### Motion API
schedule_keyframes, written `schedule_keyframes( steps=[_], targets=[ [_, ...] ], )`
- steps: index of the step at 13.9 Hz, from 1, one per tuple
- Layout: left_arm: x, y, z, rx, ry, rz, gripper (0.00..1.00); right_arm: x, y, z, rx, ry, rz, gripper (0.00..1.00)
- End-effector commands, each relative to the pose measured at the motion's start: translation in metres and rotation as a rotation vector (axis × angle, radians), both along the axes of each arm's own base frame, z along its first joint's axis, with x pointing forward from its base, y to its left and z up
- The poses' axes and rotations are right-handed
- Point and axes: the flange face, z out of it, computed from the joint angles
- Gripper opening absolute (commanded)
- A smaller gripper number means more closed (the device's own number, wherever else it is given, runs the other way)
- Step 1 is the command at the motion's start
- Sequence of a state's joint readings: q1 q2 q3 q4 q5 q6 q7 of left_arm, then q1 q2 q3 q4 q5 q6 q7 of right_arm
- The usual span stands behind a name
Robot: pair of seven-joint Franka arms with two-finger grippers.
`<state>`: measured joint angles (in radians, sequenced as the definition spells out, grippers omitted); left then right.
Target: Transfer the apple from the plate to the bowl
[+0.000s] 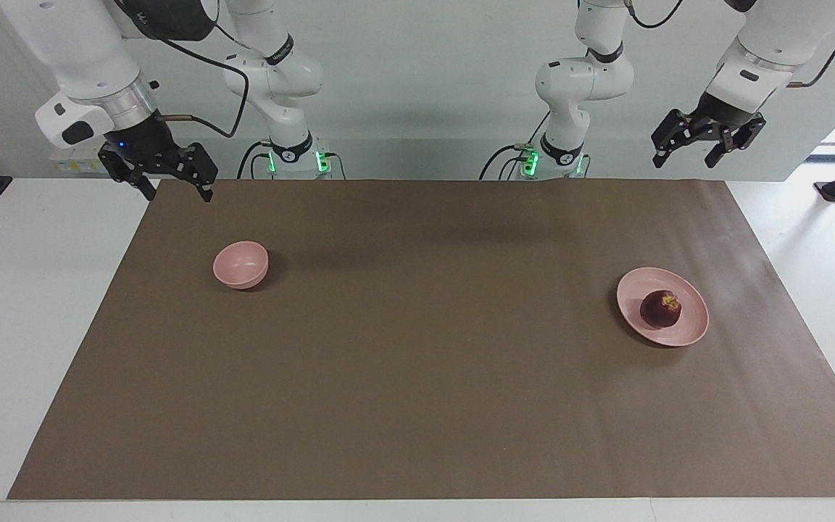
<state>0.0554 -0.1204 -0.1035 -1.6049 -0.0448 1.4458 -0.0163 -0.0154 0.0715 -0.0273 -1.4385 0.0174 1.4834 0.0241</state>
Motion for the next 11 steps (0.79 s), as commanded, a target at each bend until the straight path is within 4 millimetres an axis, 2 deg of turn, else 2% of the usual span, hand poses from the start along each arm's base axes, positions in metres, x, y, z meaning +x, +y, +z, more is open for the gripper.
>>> schedule_keyframes(
  steps=[1,11],
  targets=[
    [-0.0044,0.0004,-0.0008,0.013,-0.018,-0.006,1.0,-0.0028,-0.0033,0.0007,0.003,-0.01,0.016,1.0],
    [-0.0001,0.0001,-0.0048,0.008,-0.027,-0.001,1.0,-0.0027,-0.0024,0.0,0.003,-0.009,0.021,1.0]
  ],
)
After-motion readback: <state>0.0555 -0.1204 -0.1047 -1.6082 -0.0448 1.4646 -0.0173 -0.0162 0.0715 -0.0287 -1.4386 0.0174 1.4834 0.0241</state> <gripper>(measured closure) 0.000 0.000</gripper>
